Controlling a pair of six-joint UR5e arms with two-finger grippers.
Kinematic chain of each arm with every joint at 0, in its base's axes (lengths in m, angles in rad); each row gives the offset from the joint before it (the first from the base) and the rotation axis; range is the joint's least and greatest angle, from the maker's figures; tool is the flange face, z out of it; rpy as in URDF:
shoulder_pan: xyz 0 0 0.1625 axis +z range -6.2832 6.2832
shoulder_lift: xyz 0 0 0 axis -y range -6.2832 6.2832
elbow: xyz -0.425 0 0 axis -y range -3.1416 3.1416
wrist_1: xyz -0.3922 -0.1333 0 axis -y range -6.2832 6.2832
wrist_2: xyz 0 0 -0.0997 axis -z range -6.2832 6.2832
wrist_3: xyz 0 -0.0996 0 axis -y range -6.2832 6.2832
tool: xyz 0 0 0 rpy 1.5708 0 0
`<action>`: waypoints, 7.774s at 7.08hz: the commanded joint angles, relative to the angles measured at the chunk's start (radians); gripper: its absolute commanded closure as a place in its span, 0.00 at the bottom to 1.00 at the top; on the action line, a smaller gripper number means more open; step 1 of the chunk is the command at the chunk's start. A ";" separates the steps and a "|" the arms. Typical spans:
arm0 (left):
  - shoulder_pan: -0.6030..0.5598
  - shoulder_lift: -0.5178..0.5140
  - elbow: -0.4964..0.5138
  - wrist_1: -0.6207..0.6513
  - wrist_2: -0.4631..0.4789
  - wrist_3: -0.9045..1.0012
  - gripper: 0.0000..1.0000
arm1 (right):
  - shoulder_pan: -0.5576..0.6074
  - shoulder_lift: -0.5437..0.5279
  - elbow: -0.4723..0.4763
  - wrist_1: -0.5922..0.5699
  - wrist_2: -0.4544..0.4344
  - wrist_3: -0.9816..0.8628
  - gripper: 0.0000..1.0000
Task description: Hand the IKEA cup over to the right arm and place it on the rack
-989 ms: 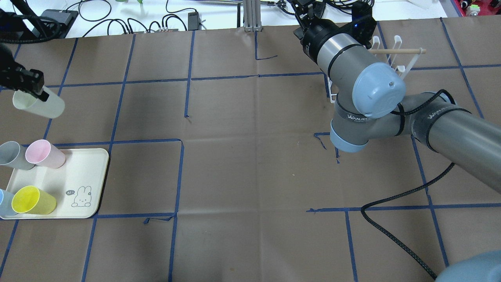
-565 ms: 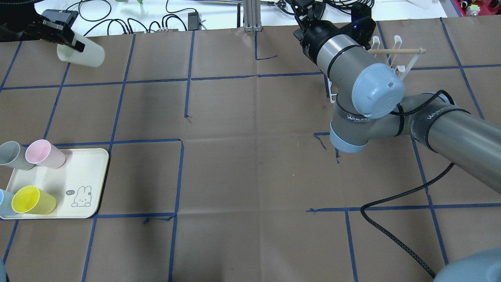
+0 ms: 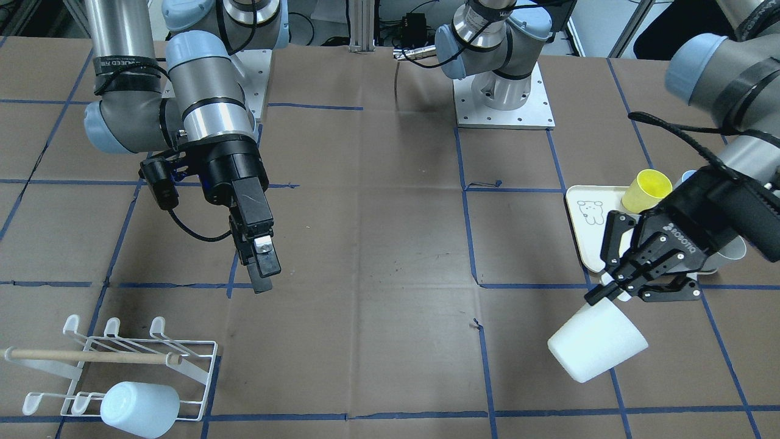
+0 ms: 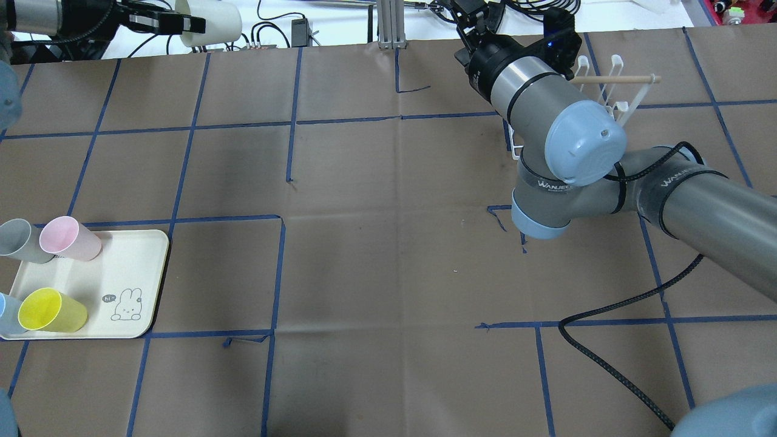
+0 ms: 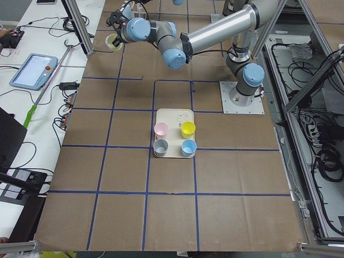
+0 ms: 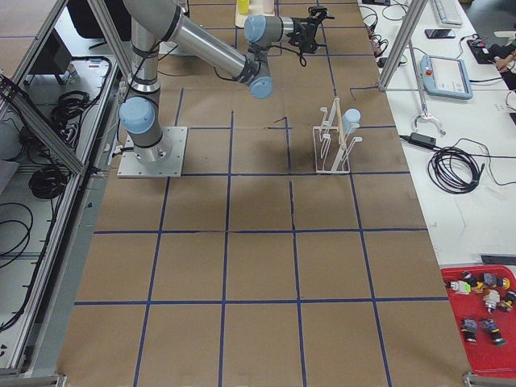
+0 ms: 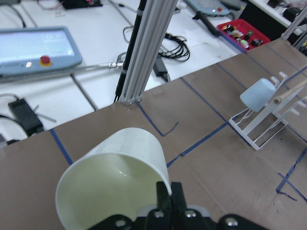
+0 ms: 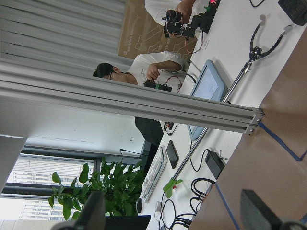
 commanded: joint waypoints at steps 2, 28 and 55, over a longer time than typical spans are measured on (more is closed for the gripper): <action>-0.095 -0.136 -0.137 0.448 -0.274 0.009 1.00 | -0.003 -0.001 0.009 0.000 0.000 0.000 0.00; -0.263 -0.233 -0.285 1.106 -0.326 -0.362 0.90 | 0.116 0.077 -0.040 0.055 -0.009 0.345 0.02; -0.102 -0.219 -0.227 1.093 -0.295 -0.460 0.01 | 0.006 0.131 -0.148 0.057 0.092 0.336 0.72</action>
